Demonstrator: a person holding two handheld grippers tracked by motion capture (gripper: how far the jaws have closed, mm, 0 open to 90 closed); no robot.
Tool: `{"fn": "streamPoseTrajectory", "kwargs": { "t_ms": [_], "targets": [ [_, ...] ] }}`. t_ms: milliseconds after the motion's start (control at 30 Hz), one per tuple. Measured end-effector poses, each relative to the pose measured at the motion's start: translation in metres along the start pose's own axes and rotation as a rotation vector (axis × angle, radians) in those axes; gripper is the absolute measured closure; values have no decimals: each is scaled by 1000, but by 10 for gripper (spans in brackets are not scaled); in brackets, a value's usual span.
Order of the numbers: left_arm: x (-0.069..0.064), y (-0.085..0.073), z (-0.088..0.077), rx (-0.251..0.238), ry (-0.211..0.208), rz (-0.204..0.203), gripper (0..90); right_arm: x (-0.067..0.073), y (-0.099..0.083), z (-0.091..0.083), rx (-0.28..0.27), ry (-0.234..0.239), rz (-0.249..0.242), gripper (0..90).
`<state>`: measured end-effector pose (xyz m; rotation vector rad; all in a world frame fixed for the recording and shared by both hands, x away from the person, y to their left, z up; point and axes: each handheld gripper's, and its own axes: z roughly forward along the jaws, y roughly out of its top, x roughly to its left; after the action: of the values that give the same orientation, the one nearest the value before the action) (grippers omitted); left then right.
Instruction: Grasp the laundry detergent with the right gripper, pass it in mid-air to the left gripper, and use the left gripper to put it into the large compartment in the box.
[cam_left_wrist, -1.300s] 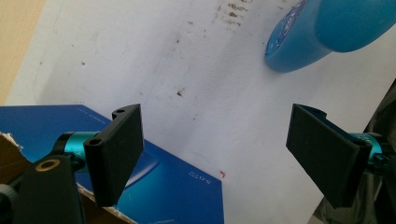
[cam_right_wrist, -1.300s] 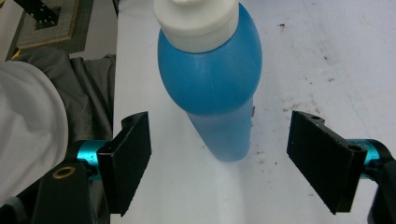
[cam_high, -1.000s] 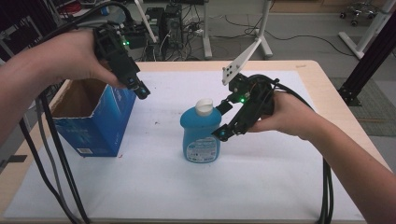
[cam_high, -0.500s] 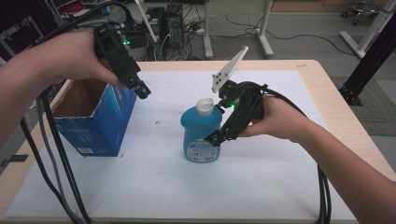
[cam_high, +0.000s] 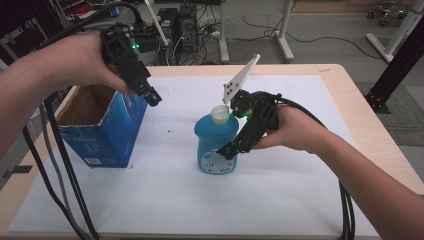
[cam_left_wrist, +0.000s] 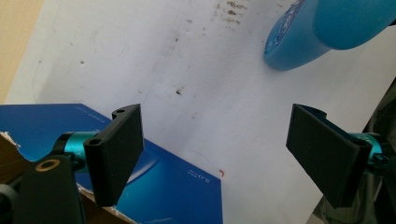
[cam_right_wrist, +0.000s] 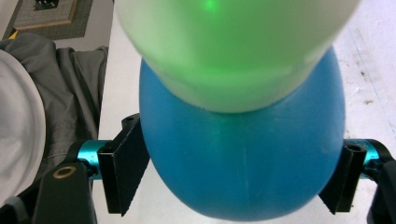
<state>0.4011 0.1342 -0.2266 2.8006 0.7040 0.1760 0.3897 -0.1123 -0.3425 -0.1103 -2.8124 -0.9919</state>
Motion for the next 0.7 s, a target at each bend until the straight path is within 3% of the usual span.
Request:
{"fn": "streamPoseTrajectory", "kwargs": {
  "t_ms": [67, 133, 700],
  "targets": [
    [0, 0, 0, -1, 0, -3, 192, 0, 0, 0, 2, -4, -4, 218],
    [-1, 0, -1, 2, 1, -1, 191, 0, -1, -1, 3, 2, -5, 274],
    [0, 0, -1, 4, 3, -3, 192, -3, -1, 1, 5, -20, -9, 274]
  ]
}}
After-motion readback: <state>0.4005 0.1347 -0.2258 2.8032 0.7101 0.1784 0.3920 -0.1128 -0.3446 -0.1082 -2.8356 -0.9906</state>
